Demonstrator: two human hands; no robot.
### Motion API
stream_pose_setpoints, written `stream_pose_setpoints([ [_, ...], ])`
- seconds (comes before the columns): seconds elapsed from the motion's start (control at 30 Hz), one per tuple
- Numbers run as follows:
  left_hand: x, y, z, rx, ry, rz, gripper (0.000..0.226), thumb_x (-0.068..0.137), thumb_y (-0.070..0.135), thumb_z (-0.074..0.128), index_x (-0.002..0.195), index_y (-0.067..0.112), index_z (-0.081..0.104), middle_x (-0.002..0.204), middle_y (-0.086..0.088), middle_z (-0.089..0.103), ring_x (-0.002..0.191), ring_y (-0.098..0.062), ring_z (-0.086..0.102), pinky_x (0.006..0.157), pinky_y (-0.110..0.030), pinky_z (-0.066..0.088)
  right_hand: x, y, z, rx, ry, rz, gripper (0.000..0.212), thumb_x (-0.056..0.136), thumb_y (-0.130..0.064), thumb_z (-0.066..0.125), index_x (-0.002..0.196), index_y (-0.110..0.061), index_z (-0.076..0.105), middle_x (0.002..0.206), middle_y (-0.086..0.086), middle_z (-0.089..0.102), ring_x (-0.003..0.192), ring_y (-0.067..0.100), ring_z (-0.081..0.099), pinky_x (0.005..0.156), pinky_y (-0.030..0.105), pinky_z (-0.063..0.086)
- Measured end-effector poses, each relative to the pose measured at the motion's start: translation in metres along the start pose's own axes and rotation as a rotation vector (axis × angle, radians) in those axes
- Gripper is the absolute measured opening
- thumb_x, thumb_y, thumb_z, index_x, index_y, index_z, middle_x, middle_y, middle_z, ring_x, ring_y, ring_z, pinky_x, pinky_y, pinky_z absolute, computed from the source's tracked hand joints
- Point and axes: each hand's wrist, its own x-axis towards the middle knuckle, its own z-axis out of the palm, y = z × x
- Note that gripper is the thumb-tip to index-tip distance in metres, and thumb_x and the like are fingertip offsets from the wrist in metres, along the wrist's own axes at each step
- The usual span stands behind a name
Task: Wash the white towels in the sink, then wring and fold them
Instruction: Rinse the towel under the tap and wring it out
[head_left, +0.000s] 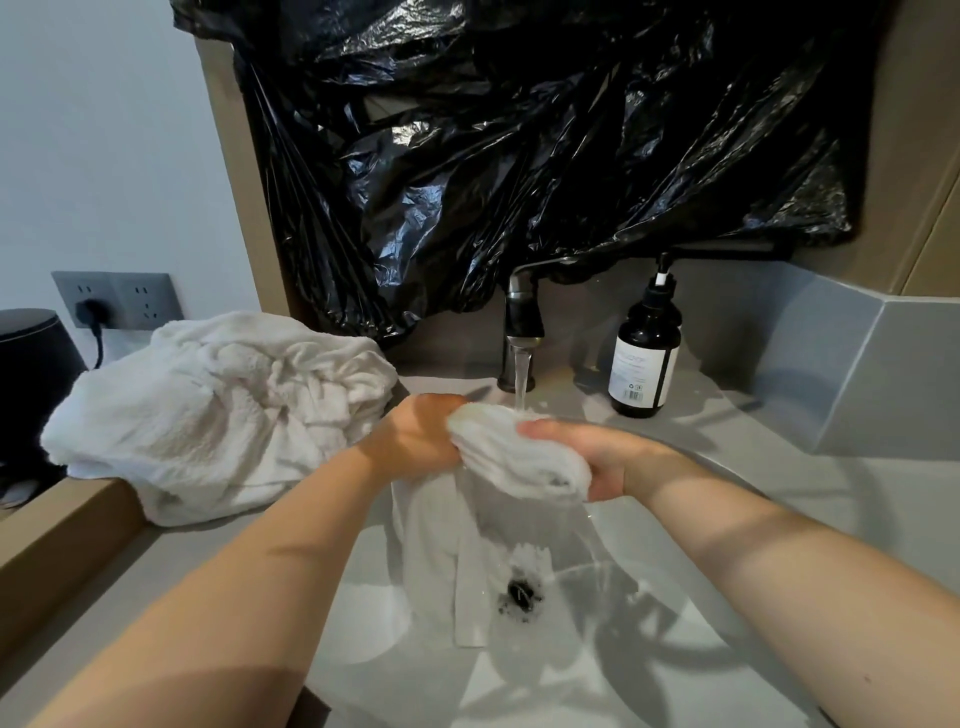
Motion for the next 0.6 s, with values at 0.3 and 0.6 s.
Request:
stream_pose_setpoints([
  [0.3,-0.006,-0.009,0.003,-0.785,-0.287,-0.157,0.056,0.062,0.009,0.076,0.116,0.016,0.063,0.103,-0.010,0.072,0.093,-0.024,0.068,0.078,-0.033,0.054,0.006,-0.006,0.000,0.063,0.251,-0.073,0.034,0.094,-0.047,0.055,0.097,-0.016,0.067,0.081,0.001,0.075,0.070,0.013,0.070,0.069,0.026,0.055],
  [0.6,-0.002,0.006,0.022,-1.189,-0.139,-0.441,0.071,0.085,0.071,0.051,0.122,0.011,0.066,0.115,-0.014,0.070,0.107,-0.031,0.065,0.102,-0.045,0.046,0.017,0.002,0.014,-0.070,0.631,-0.182,0.041,0.093,-0.051,0.051,0.115,-0.017,0.049,0.089,0.009,0.061,0.067,0.023,0.057,0.057,0.029,0.047],
])
